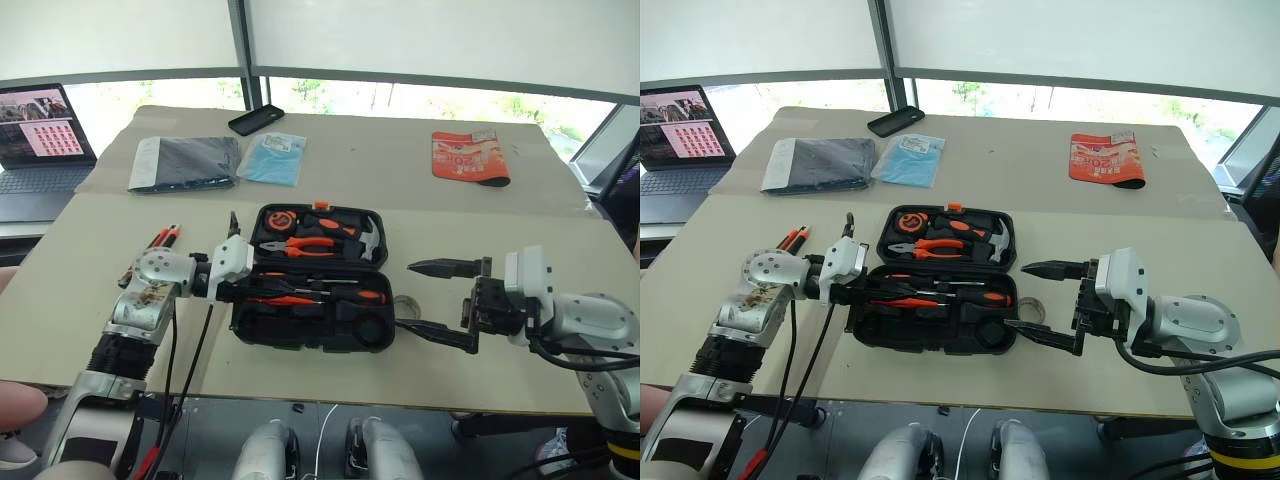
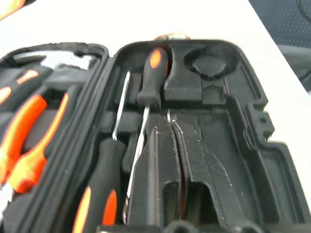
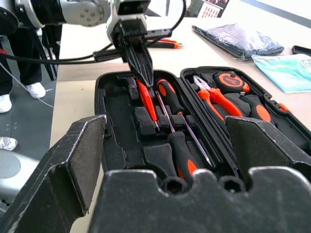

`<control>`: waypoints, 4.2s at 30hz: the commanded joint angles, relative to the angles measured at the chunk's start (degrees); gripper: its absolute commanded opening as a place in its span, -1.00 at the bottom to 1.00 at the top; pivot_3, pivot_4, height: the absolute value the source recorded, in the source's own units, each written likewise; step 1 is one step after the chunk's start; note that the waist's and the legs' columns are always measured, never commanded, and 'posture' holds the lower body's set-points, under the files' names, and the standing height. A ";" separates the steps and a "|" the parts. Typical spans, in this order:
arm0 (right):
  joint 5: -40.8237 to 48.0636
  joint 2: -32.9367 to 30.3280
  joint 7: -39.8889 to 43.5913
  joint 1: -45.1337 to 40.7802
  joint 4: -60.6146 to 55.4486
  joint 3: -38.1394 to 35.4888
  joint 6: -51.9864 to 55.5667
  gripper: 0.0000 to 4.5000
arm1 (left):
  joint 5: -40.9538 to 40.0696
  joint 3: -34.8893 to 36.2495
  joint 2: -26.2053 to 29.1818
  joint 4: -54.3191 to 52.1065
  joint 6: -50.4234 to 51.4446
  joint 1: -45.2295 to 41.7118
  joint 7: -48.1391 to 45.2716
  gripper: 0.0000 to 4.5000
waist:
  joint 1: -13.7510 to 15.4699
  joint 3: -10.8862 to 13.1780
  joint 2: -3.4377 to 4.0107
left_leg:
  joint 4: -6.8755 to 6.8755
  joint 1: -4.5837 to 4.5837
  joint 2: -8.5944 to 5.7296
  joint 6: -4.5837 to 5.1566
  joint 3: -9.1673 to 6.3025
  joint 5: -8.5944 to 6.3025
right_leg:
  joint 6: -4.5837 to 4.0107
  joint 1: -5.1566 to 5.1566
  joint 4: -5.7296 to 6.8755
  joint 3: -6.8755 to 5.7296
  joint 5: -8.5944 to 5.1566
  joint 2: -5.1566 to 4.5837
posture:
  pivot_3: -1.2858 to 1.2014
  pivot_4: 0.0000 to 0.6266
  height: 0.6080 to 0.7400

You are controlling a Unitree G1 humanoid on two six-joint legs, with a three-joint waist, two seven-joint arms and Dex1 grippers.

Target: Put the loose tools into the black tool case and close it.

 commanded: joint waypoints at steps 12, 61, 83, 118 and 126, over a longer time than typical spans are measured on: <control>1.07 1.52 -0.74 1.52 -1.86 -0.76 -0.81 1.00 | 6.39 -2.66 -0.32 5.81 -8.58 -0.91 1.68 -0.99 | -0.03 0.00 0.00 | 0.01 -0.01 0.00 0.09 0.01 -0.05 | 0.00 0.00 -0.01 0.00 0.01 0.00 | 0.03 -0.52 1.00; -0.62 11.19 1.19 7.09 10.40 -5.13 -17.87 1.00 | -16.92 35.20 -4.25 -23.96 16.31 32.70 34.20 0.71 | -1.50 0.02 -0.02 | -0.20 0.30 0.08 -0.09 0.03 0.01 | 0.04 0.16 -0.08 0.25 0.03 -0.26 | 0.03 -0.52 1.00; 0.28 16.97 2.56 4.57 7.10 5.20 -21.03 1.00 | -22.60 45.10 -0.60 -26.06 35.21 35.33 60.58 0.99 | 0.04 -0.01 -0.11 | -0.20 0.34 0.10 -0.62 -0.08 -0.24 | 0.02 0.12 -0.04 0.06 0.02 -0.30 | 0.03 -0.52 1.00; 1.55 8.42 3.45 5.10 4.82 1.99 -19.07 1.00 | -11.65 16.18 13.49 -9.60 21.49 2.03 10.72 -0.34 | -1.07 0.09 -0.24 | -0.16 -0.01 0.01 -0.69 0.15 0.09 | -0.23 -0.14 -0.09 0.15 0.12 -0.44 | 0.03 -0.52 1.00; 2.04 2.46 7.06 9.05 5.98 -3.94 -18.66 1.00 | -2.22 -1.70 14.06 -18.21 19.55 -1.73 1.58 -0.34 | -0.92 0.08 -0.13 | -0.15 0.10 -0.03 -0.56 0.15 0.12 | -0.01 0.00 -0.06 0.13 0.00 0.00 | 0.03 -0.52 1.00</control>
